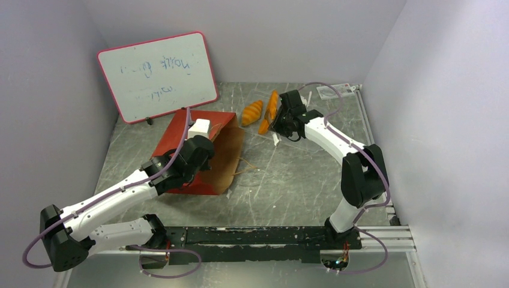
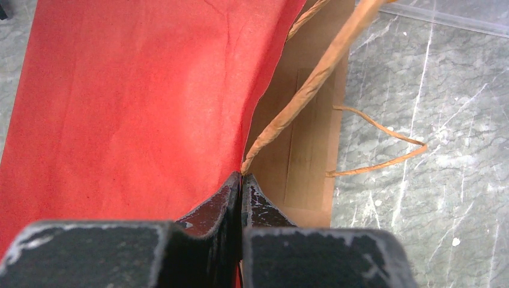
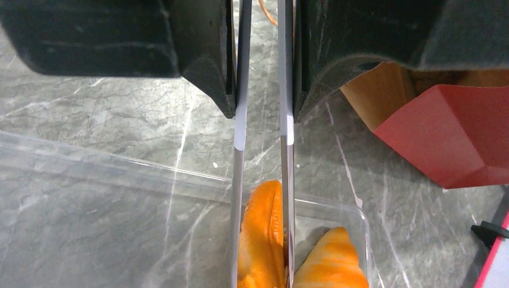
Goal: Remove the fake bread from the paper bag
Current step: Place the fake bread in the container.
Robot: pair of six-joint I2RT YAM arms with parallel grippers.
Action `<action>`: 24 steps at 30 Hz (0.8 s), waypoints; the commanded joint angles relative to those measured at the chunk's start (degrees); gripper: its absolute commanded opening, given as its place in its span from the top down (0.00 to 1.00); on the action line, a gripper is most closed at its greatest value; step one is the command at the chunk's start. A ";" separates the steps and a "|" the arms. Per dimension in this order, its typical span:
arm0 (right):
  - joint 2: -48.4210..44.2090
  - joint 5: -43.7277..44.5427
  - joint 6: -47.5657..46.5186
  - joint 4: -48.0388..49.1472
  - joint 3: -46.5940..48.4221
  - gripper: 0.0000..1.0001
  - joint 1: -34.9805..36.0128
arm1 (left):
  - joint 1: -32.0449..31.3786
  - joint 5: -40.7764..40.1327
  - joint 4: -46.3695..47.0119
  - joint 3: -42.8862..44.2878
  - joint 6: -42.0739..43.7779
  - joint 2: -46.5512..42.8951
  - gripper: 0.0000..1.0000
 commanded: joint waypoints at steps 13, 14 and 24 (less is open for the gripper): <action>-0.05 -0.50 0.29 0.10 4.64 0.58 -0.14 | 0.35 -0.14 2.05 0.61 0.69 -0.21 0.93; 0.01 -0.72 0.31 0.02 4.47 0.57 -0.14 | 0.37 -0.04 2.01 0.66 0.63 -0.13 0.93; -1.43 -1.32 0.96 0.59 3.05 0.54 -0.16 | 0.39 0.00 0.38 1.50 0.06 -0.71 0.93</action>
